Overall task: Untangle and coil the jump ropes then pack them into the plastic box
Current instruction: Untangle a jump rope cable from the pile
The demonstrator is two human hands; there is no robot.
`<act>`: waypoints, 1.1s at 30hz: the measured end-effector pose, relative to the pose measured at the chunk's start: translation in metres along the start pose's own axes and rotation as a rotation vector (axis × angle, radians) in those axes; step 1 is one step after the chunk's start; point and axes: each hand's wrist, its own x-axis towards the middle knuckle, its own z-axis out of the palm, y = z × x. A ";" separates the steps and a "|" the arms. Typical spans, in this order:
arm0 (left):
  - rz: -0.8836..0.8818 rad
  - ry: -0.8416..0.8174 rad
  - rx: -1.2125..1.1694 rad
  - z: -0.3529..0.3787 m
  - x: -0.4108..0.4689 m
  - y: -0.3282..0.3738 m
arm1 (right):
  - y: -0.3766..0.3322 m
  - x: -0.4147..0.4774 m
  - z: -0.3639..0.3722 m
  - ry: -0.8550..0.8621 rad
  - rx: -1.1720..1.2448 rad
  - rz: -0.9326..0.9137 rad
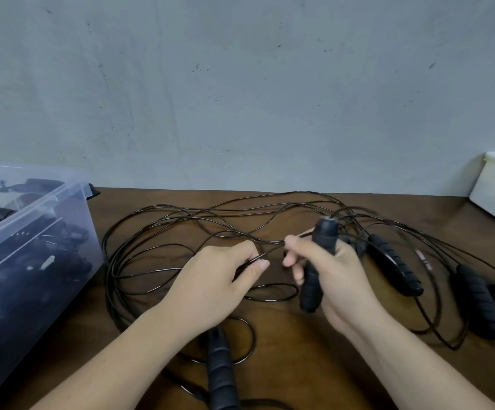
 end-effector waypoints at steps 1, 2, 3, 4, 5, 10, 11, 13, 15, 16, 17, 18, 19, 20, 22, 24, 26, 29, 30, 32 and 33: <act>-0.014 0.006 -0.005 -0.001 0.001 -0.001 | -0.005 0.004 -0.005 0.054 0.080 0.008; -0.024 0.014 -0.011 -0.002 0.001 -0.003 | -0.010 0.009 -0.012 0.096 0.157 0.015; -0.030 0.022 -0.015 -0.003 0.002 -0.004 | -0.015 0.013 -0.019 0.121 0.211 0.021; -0.032 0.029 -0.019 -0.005 0.003 -0.005 | -0.017 0.016 -0.024 0.131 0.237 0.025; -0.031 0.033 -0.022 -0.006 0.003 -0.005 | -0.018 0.018 -0.026 0.129 0.246 0.027; -0.010 0.029 -0.001 -0.004 0.001 -0.002 | -0.005 0.010 -0.013 0.040 0.163 0.051; -0.007 0.032 -0.002 -0.004 0.001 -0.002 | -0.003 0.007 -0.009 0.004 0.133 0.050; 0.003 0.035 -0.003 -0.004 0.001 -0.001 | 0.001 0.001 -0.002 -0.065 0.069 0.042; 0.020 0.027 0.004 -0.003 0.001 0.000 | 0.006 -0.006 0.006 -0.117 -0.006 0.008; 0.031 0.018 0.009 -0.003 0.000 0.001 | 0.009 -0.009 0.010 -0.134 -0.042 -0.010; 0.042 0.006 0.014 -0.003 -0.001 0.002 | 0.012 -0.010 0.012 -0.143 -0.075 -0.022; 0.051 -0.006 0.018 -0.002 -0.001 0.002 | 0.013 -0.012 0.014 -0.146 -0.102 -0.030; 0.056 -0.019 0.022 -0.002 -0.002 0.002 | 0.015 -0.012 0.014 -0.142 -0.118 -0.037; 0.058 -0.027 0.023 -0.002 -0.002 0.002 | 0.015 -0.012 0.014 -0.135 -0.126 -0.044; 0.058 -0.032 0.010 -0.001 -0.002 0.003 | 0.014 -0.011 0.013 -0.122 -0.113 -0.054; 0.056 -0.031 -0.001 -0.001 -0.002 0.004 | 0.010 -0.009 0.011 -0.101 -0.061 -0.048; 0.053 -0.032 -0.002 -0.003 -0.001 0.006 | 0.002 -0.005 0.006 -0.044 0.035 -0.032; 0.026 -0.036 0.009 -0.005 0.000 0.004 | -0.011 0.005 -0.008 0.062 0.184 -0.007; 0.016 -0.035 0.008 -0.005 0.000 0.004 | -0.013 0.007 -0.012 0.081 0.205 -0.004; 0.008 -0.031 0.013 -0.005 0.000 0.003 | -0.011 0.009 -0.013 0.081 0.219 0.010; 0.009 -0.031 0.020 -0.004 0.000 0.003 | -0.008 0.008 -0.011 0.061 0.222 0.021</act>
